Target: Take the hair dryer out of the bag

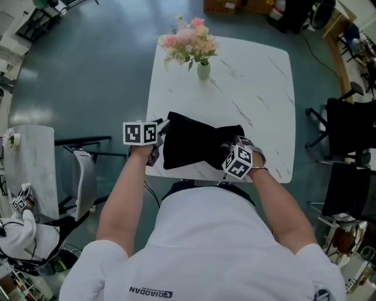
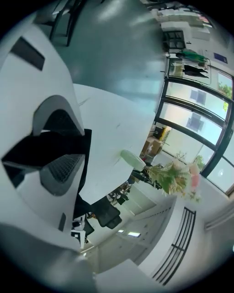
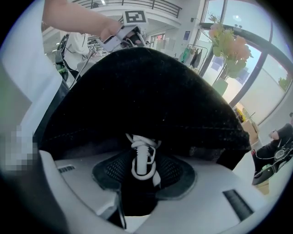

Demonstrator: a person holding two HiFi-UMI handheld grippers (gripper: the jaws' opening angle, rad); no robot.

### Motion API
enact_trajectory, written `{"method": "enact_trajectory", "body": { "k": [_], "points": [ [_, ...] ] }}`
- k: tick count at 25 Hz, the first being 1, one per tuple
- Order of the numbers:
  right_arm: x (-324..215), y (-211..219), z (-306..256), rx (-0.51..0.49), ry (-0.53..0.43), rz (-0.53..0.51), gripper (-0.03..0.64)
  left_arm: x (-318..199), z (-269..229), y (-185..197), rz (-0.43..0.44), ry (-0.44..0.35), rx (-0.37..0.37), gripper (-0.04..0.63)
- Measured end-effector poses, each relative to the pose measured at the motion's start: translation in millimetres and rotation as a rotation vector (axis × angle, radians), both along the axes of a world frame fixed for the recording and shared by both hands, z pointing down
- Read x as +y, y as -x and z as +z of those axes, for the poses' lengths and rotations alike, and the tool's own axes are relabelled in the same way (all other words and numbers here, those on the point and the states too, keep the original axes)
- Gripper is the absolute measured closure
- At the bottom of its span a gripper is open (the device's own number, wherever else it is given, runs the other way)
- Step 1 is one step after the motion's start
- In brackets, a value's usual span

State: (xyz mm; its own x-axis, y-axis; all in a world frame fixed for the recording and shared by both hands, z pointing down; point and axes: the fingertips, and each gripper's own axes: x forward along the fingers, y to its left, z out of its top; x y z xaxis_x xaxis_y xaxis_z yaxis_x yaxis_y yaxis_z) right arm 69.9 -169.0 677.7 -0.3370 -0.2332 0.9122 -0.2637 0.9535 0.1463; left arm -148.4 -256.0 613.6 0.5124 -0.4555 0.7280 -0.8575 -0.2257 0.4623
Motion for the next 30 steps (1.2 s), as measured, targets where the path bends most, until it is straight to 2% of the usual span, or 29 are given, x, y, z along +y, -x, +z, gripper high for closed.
{"method": "enact_trajectory", "body": {
  "k": [2,5,11,15,18,21,25,30],
  "points": [
    [1,1,1,0.003,0.003,0.004,0.44,-9,11,-1,-0.005,0.028,0.014,0.466],
    [-1,1,0,0.004,0.012,0.006,0.441,-20,26,-1,0.015,0.068,-0.008,0.449],
    [-1,1,0,-0.009,0.017,0.021,0.44,-18,47,-13,0.068,0.13,-0.004,0.433],
    [-1,2,0,-0.017,0.008,0.033,0.442,-17,56,-17,0.148,0.094,-0.092,0.434],
    [-2,1,1,-0.008,0.006,0.029,0.44,-18,61,-19,0.256,0.049,-0.223,0.449],
    [-2,1,0,-0.007,0.008,0.027,0.442,-20,65,-16,0.332,0.016,-0.346,0.511],
    [-3,3,-5,-0.013,0.035,0.038,0.443,-21,64,-15,0.346,0.0,-0.369,0.538],
    [-18,5,-12,-0.008,0.013,0.025,0.445,-23,62,-11,0.33,-0.013,-0.378,0.559]
  ]
}}
